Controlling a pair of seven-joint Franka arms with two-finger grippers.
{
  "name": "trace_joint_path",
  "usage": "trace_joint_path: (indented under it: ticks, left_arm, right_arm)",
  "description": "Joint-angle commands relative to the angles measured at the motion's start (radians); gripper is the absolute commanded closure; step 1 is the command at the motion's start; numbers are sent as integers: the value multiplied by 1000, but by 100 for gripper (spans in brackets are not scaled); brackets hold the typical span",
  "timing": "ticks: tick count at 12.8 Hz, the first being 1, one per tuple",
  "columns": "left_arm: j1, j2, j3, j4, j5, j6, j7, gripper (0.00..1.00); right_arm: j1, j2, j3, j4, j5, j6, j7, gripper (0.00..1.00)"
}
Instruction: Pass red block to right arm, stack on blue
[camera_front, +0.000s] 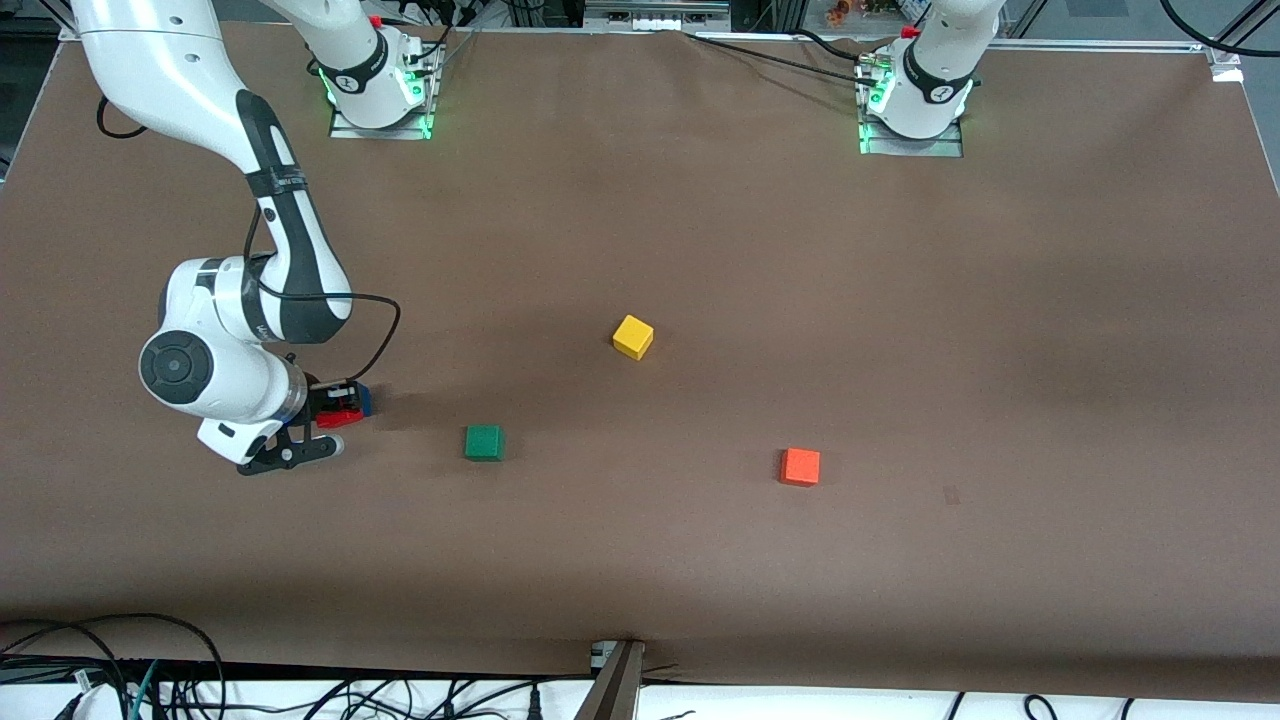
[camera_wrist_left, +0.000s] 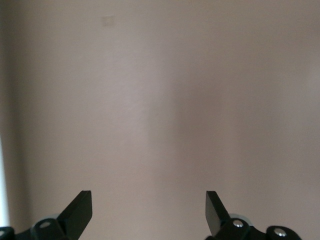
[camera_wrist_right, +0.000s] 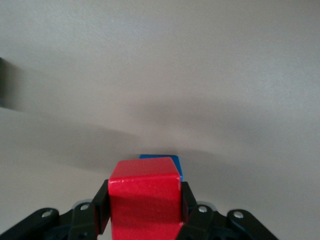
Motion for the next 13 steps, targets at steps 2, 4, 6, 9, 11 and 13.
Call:
trace_joint_path:
  ticks: [2, 4, 6, 9, 11, 13]
  left_arm:
    - [-65, -71, 13, 62, 74, -7, 6, 0]
    - [-84, -102, 7, 91, 74, -7, 4, 0]
    - [-123, -172, 16, 90, 76, -7, -2, 0]
    - [-186, -337, 19, 9, 82, -7, -34, 0]
    - [-229, -440, 34, -59, 86, -14, -210, 0]
    - [-255, -522, 47, -143, 85, -17, -401, 0]
  right_arm:
    - [7, -73, -4, -117, -54, 94, 9, 100]
    - [7, -90, -4, -171, -58, 155, 9, 100]
    - [6, -92, -4, -179, -57, 157, 10, 100]
    - [6, -98, -4, -193, -54, 151, 50, 100]
    - [6, -99, -4, -196, -54, 151, 64, 100]
    - [6, -99, -4, -202, -54, 152, 69, 100]
